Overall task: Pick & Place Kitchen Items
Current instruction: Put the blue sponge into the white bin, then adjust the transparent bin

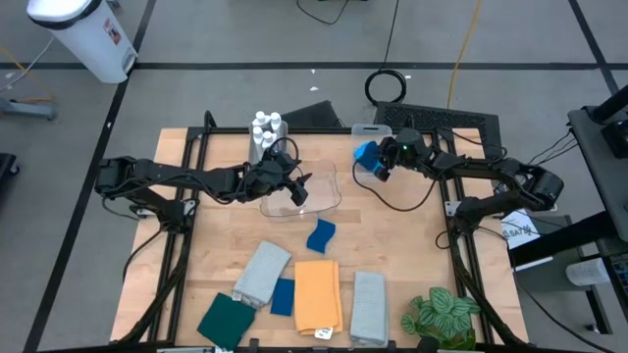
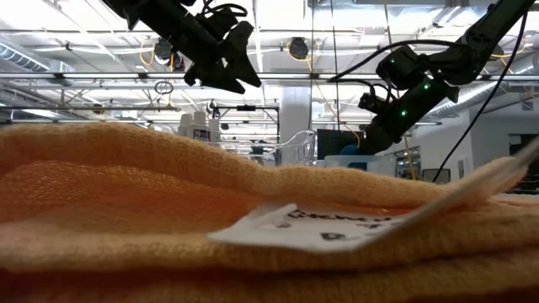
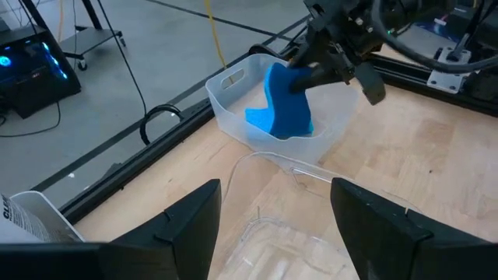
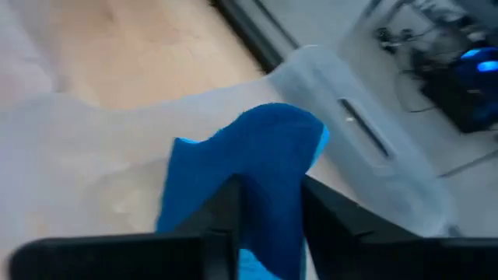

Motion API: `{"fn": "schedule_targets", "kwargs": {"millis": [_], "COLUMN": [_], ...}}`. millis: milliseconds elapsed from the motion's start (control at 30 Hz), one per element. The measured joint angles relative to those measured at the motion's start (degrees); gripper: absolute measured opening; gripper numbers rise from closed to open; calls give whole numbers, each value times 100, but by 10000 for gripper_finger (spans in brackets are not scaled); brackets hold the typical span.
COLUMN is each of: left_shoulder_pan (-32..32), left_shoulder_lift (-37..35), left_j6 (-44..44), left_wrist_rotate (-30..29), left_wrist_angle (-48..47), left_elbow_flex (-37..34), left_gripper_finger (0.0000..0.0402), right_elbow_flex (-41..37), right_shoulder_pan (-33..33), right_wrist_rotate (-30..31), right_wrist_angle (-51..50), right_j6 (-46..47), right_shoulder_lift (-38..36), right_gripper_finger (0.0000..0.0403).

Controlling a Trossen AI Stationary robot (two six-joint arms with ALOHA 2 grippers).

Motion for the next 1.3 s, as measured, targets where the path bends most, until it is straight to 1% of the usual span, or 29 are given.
{"fn": "schedule_targets", "kwargs": {"millis": [133,167,300,400,600,767,900,933,1000,1167,1233,1300], "left_shoulder_pan": [0,0,0,0,-9,-9,-7,-7,-5,-175,-323,-500], "left_shoulder_lift": [0,-2,0,0,0,0,0,0,0,-1,0,-1], "left_j6": [38,70,96,90,4,72,101,101,153,615,793,871], "left_wrist_rotate": [0,0,0,0,2,4,26,136,561,1971,2551,3113], "left_wrist_angle": [-2,-2,-4,-11,-15,-15,-17,-17,-7,181,73,-272], "left_elbow_flex": [0,0,0,0,0,0,0,0,0,-1,0,-1], "left_gripper_finger": [248,248,248,248,248,248,248,248,248,248,248,248], "right_elbow_flex": [0,0,0,0,0,0,0,0,0,0,0,0], "right_shoulder_pan": [-3,-3,42,163,524,836,1004,1030,1053,1044,1047,1044], "right_wrist_rotate": [508,554,519,519,519,516,514,515,514,514,514,514], "right_wrist_angle": [284,396,670,708,897,1293,1338,1349,1305,1281,1283,1281], "right_j6": [-47,-48,8,14,-27,-171,-240,-237,-207,-43,-87,-121], "right_shoulder_lift": [0,-1,-2,-4,-4,-76,-187,-212,-256,-260,-260,-260], "right_gripper_finger": [158,172,215,239,261,263,263,262,261,256,256,256]}}
